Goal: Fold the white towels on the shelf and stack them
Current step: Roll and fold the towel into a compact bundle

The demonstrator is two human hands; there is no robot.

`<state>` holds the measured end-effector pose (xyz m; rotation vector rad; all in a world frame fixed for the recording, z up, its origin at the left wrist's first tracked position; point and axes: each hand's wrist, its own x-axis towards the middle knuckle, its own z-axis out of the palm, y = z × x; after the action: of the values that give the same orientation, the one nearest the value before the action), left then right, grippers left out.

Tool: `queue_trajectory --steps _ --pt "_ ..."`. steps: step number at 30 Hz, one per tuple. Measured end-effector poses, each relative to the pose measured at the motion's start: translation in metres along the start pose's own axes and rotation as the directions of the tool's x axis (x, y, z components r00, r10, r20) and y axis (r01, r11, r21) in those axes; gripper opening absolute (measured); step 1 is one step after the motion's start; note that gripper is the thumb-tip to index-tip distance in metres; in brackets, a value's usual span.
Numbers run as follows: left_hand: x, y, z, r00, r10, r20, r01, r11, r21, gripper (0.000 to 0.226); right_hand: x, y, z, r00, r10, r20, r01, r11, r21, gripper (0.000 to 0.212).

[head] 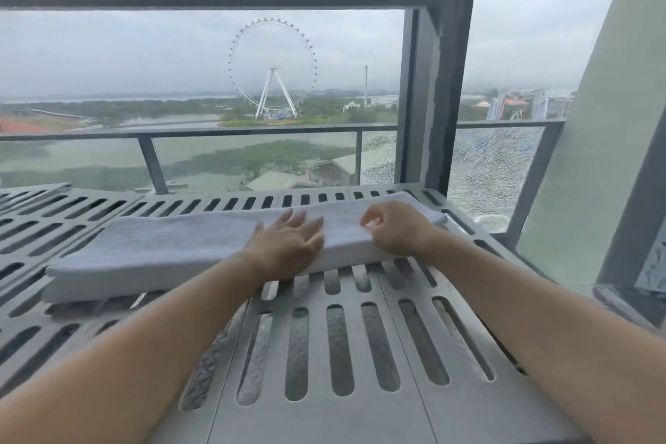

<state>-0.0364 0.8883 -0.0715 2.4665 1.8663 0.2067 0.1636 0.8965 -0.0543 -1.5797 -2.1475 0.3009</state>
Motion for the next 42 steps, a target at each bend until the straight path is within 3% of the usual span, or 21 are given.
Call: queue_trajectory --steps 3,13,17,21,26,32,35,38,40,42 --pt "-0.002 -0.002 0.006 0.999 0.013 0.037 -0.016 0.997 0.077 0.051 -0.004 0.009 -0.003 0.994 0.031 -0.104 -0.028 0.999 0.033 0.018" --pt "0.005 -0.003 0.002 0.999 0.031 0.023 -0.032 0.999 0.011 0.05 0.004 0.021 -0.017 0.984 0.142 -0.105 -0.153 0.982 -0.108 0.028" --pt "0.009 0.002 -0.001 0.958 0.202 -0.202 -0.235 0.959 -0.157 0.044 0.006 0.02 -0.02 0.99 0.137 -0.02 -0.137 0.949 -0.284 0.027" --pt "0.015 -0.002 0.007 0.976 0.215 0.019 -0.211 0.97 -0.124 0.04 0.008 0.021 -0.016 0.988 0.153 -0.032 -0.154 0.923 -0.354 0.034" --pt "0.019 -0.005 0.01 0.972 0.229 0.045 -0.227 0.973 -0.043 0.054 0.011 0.025 -0.01 0.935 0.352 -0.041 -0.345 0.879 -0.329 0.059" --pt "0.018 -0.004 0.013 0.971 0.241 0.009 -0.241 0.971 -0.011 0.052 0.012 0.013 -0.01 0.869 0.495 -0.004 -0.473 0.827 -0.303 0.053" --pt "0.012 0.001 0.012 0.968 0.238 -0.073 -0.239 0.971 -0.006 0.047 0.011 0.009 -0.014 0.851 0.525 -0.029 -0.516 0.822 -0.24 0.037" --pt "0.004 0.006 0.007 0.95 0.182 -0.252 -0.184 0.983 0.013 0.042 0.005 0.003 -0.018 0.838 0.529 -0.131 -0.543 0.833 -0.106 0.012" --pt "-0.001 0.002 0.0 0.929 0.101 -0.356 -0.112 0.994 -0.012 0.039 0.005 -0.005 -0.019 0.822 0.525 -0.219 -0.536 0.844 0.011 0.012" --pt "-0.006 -0.013 -0.01 0.924 0.056 -0.378 -0.093 0.992 -0.081 0.035 0.008 -0.021 -0.018 0.822 0.468 -0.324 -0.477 0.877 0.058 0.026"
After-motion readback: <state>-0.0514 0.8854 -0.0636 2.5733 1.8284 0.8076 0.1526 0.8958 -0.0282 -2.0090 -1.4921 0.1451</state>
